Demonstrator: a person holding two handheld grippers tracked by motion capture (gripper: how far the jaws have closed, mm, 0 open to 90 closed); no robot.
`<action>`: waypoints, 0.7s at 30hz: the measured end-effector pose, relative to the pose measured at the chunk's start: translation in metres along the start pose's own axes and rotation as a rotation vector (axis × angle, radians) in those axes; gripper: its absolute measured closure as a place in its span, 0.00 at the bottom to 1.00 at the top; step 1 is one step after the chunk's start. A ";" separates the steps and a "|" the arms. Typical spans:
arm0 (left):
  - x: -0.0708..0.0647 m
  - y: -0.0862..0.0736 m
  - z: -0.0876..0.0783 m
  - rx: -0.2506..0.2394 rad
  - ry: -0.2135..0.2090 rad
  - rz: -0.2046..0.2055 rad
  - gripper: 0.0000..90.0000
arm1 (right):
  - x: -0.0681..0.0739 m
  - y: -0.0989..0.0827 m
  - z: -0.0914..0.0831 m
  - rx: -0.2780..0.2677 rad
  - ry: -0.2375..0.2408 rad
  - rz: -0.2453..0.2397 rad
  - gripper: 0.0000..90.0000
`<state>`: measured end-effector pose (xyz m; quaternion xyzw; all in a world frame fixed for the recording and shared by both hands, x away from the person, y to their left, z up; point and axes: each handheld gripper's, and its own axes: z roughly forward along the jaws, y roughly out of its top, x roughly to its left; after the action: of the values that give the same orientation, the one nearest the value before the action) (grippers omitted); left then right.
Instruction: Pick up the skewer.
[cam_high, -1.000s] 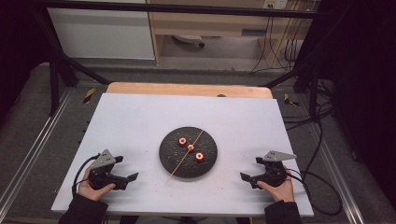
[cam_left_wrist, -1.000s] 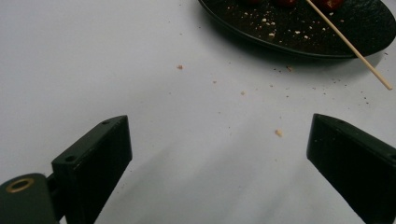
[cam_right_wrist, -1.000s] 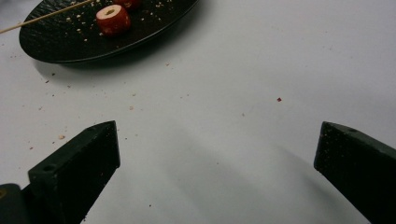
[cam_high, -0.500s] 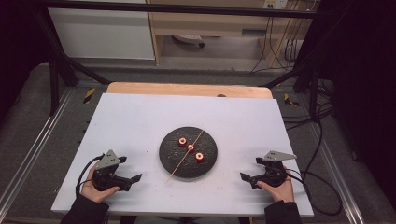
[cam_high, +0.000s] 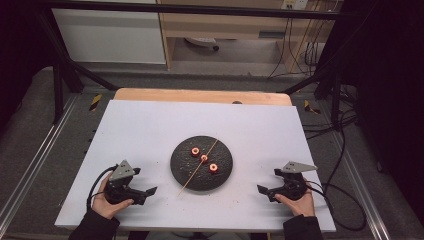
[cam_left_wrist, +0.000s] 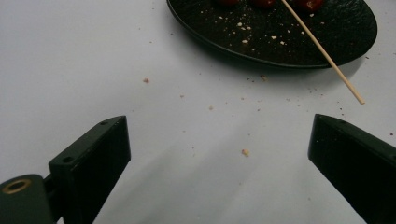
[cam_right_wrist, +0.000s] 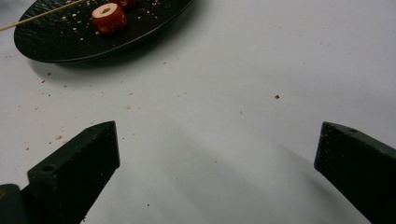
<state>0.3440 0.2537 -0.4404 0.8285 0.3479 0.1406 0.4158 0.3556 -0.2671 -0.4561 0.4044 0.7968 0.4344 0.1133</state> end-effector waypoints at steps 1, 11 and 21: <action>-0.001 0.001 0.001 0.001 -0.001 0.001 0.06 | 0.000 0.000 0.000 0.001 -0.001 -0.002 0.01; -0.009 0.010 0.005 0.015 -0.004 0.003 0.06 | 0.000 0.000 -0.001 -0.001 -0.004 -0.003 0.01; -0.018 0.022 0.007 0.015 -0.005 0.010 0.06 | 0.000 0.001 -0.001 0.000 -0.006 0.000 0.01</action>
<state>0.3448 0.2287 -0.4263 0.8336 0.3440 0.1380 0.4095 0.3553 -0.2677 -0.4550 0.4058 0.7964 0.4331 0.1159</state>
